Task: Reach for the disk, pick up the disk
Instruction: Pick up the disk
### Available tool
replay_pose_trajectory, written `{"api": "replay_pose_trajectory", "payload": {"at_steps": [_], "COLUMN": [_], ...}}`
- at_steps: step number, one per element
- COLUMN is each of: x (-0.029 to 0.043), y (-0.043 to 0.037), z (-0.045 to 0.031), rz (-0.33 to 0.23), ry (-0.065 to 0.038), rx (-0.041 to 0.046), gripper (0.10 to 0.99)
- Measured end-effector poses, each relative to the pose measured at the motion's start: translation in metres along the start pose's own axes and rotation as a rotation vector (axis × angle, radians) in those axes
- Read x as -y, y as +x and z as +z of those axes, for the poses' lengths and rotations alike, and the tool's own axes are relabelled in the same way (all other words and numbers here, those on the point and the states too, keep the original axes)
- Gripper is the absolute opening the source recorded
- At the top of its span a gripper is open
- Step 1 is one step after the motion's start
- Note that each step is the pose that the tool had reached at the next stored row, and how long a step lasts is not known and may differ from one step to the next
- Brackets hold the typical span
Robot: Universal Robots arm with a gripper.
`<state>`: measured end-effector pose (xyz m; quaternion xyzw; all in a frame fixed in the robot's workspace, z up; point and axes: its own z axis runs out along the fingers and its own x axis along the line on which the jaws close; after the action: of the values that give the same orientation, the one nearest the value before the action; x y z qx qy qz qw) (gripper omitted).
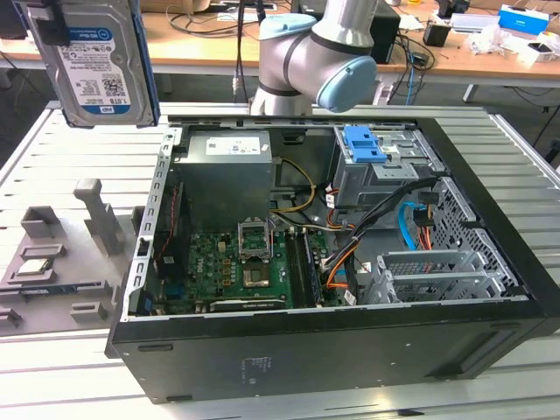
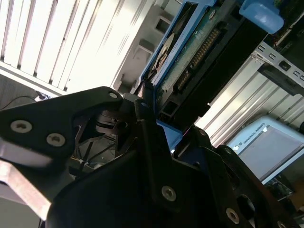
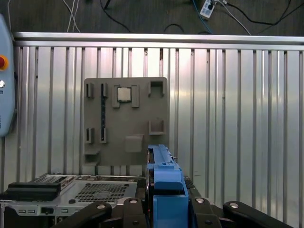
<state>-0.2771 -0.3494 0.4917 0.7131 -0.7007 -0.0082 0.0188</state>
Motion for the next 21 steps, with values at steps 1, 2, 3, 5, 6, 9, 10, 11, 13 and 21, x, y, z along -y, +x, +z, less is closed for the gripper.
{"api": "replay_pose_trajectory", "payload": {"at_steps": [1,2,3,5,6,9,10,11,13,21], "x": [0.0039,0.0086,0.0117,0.0180,0.0204,0.0359,0.0417,0.0474,0.0563,0.0838], "y": [0.0001,0.0002,0.0002,0.0003,0.0003,0.0006,0.0007,0.0007,0.0009,0.0012], "z": [-0.0002,-0.0004,-0.0005,-0.0007,-0.0008,-0.0014,-0.0016,-0.0018,-0.0021,-0.0032], "rz": [0.000,0.000,0.000,0.000,0.000,0.000,0.000,0.000,0.000,0.000], "ry": [0.000,0.000,0.000,0.000,0.000,0.000,0.000,0.000,0.000,0.000], "rx": [0.0000,-0.0001,-0.0001,0.0000,-0.0001,-0.0002,-0.0002,-0.0002,-0.0002,-0.0002], "gripper": [0.369,0.369,0.369,0.369,0.369,0.369,0.369,0.369,0.369,0.369]}}
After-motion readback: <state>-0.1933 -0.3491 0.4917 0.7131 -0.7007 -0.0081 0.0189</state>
